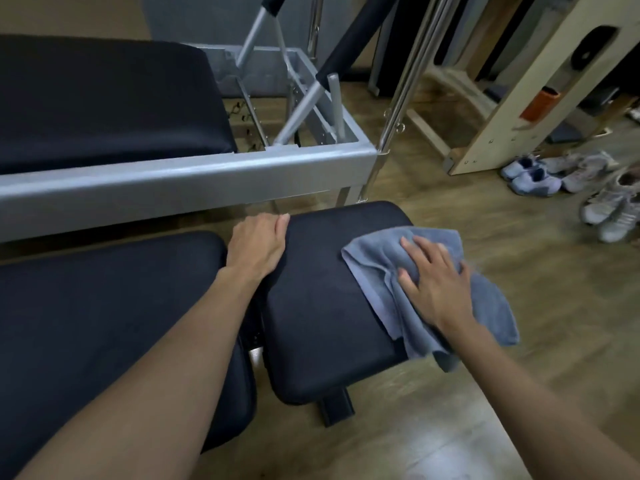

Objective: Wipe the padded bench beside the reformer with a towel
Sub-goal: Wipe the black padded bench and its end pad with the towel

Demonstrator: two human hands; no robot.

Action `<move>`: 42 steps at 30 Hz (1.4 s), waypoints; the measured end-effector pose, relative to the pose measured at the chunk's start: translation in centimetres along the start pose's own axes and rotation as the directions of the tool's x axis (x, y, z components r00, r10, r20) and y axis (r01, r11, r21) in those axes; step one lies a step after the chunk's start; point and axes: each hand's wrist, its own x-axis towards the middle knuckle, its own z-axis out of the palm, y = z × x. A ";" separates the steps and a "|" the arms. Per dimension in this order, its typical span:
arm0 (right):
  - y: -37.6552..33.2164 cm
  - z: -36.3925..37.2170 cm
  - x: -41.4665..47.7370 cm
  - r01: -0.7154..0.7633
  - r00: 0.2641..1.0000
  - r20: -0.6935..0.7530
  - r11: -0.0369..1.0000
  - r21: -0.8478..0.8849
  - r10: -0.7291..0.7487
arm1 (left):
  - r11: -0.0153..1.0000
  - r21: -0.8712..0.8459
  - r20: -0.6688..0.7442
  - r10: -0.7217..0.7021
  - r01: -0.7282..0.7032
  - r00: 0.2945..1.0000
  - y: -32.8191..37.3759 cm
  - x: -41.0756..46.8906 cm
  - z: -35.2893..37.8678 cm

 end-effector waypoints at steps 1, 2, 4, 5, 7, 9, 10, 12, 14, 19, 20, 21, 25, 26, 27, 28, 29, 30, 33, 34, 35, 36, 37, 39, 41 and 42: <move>0.9 -0.3 -1.6 0.001 1.000 0.015 1.000 0.008 -0.001 | 1.000 -0.015 0.000 -0.006 0.006 1.000 0.0 -0.1 -0.1; 1.6 -0.6 -2.8 0.009 1.000 0.023 1.000 0.011 -0.009 | 0.999 -0.039 0.002 -0.019 0.019 1.000 0.0 0.0 -0.3; 1.7 -0.8 -4.1 0.023 1.000 0.018 1.000 -0.010 -0.023 | 0.992 -0.103 0.025 -0.067 0.069 0.997 0.0 0.2 -0.6; 1.3 -0.9 -4.1 0.026 1.000 0.012 0.999 -0.027 -0.025 | 0.987 -0.128 0.036 -0.096 0.100 0.995 0.0 0.4 -0.8; -0.3 -0.9 -3.1 0.042 0.999 0.006 0.998 -0.048 -0.041 | 0.976 -0.166 0.043 -0.133 0.138 0.990 -0.1 0.8 -1.0; -2.9 -0.6 -1.1 0.108 0.994 -0.009 0.992 -0.065 -0.109 | 0.966 -0.205 0.041 -0.149 0.154 0.988 -0.2 0.9 -1.1; -4.5 -0.3 0.2 0.148 0.989 -0.012 0.986 -0.073 -0.150 | 0.961 -0.224 0.042 -0.158 0.163 0.987 -0.3 1.0 -1.1; -7.9 0.7 3.8 0.209 0.978 -0.007 0.974 -0.085 -0.210 | 0.951 -0.242 0.055 -0.182 0.190 0.982 -0.7 1.7 -0.8; -10.7 1.9 7.7 0.229 0.973 -0.010 0.968 -0.099 -0.231 | 0.948 -0.241 0.074 -0.197 0.209 0.978 -1.2 2.2 -0.3; -13.6 2.7 11.4 0.143 0.988 -0.043 0.986 -0.089 -0.147 | 0.964 -0.213 0.110 -0.141 0.162 0.984 -1.6 1.7 0.6; -13.4 2.5 10.7 0.136 0.988 -0.055 0.987 -0.089 -0.142 | 0.964 -0.220 0.137 -0.121 0.150 0.983 -1.6 1.5 0.4; -13.3 2.2 9.7 0.135 0.988 -0.063 0.987 -0.089 -0.141 | 0.962 -0.232 0.164 -0.105 0.142 0.981 -1.8 1.2 0.2; -12.8 0.8 2.9 0.164 0.986 0.002 0.984 -0.077 -0.164 | 0.958 -0.242 0.209 -0.103 0.154 0.973 -2.8 0.1 -1.0; -12.8 0.5 0.9 0.179 0.984 0.018 0.981 -0.076 -0.178 | 0.967 -0.216 0.200 -0.091 0.135 0.976 -2.9 -0.3 -1.3; -12.8 0.3 -1.2 0.189 0.982 0.026 0.979 -0.076 -0.188 | 0.979 -0.174 0.189 -0.071 0.105 0.979 -2.9 -0.7 -1.5; -12.7 0.0 -3.2 0.196 0.981 0.028 0.978 -0.075 -0.194 | 0.989 -0.129 0.189 -0.047 0.072 0.981 -2.9 -1.0 -1.8; -12.6 -0.2 -4.9 0.200 0.980 0.028 0.977 -0.070 -0.199 | 0.995 -0.093 0.198 -0.025 0.044 0.980 -2.9 -1.1 -2.1; -12.5 -0.4 -6.5 0.203 0.979 0.026 0.977 -0.064 -0.202 | 0.997 -0.073 0.208 -0.010 0.026 0.978 -3.0 -1.2 -2.5; -12.9 -0.5 -9.6 0.223 0.975 0.008 0.972 -0.068 -0.223 | 0.997 -0.073 0.223 0.009 0.007 0.975 -2.8 -0.9 -3.3; -13.4 -0.4 -9.9 0.235 0.972 0.004 0.970 -0.068 -0.235 | 0.997 -0.081 0.211 0.011 0.006 0.977 -2.7 -0.7 -3.5; -14.1 -0.3 -9.8 0.245 0.969 0.007 0.967 -0.070 -0.245 | 0.996 -0.094 0.194 0.008 0.011 0.981 -2.7 -0.5 -3.7; -14.9 -0.2 -9.2 0.256 0.967 0.016 0.964 -0.073 -0.255 | 0.994 -0.108 0.177 -0.003 0.022 0.984 -2.6 -0.2 -3.7; -15.8 -0.1 -8.2 0.262 0.965 0.027 0.962 -0.075 -0.261 | 0.992 -0.120 0.160 -0.015 0.035 0.987 -2.7 0.1 -3.7; -17.8 0.1 -5.1 0.264 0.964 0.054 0.961 -0.082 -0.260 | 0.988 -0.142 0.132 -0.044 0.062 0.990 -2.9 0.7 -3.6; -19.9 0.4 -0.9 0.253 0.966 0.076 0.963 -0.088 -0.247 | 0.976 -0.197 0.116 -0.072 0.094 0.991 -3.6 1.4 -3.4; -20.9 0.8 1.2 0.245 0.968 0.079 0.966 -0.079 -0.239 | 0.968 -0.227 0.114 -0.087 0.111 0.990 -4.1 1.7 -3.3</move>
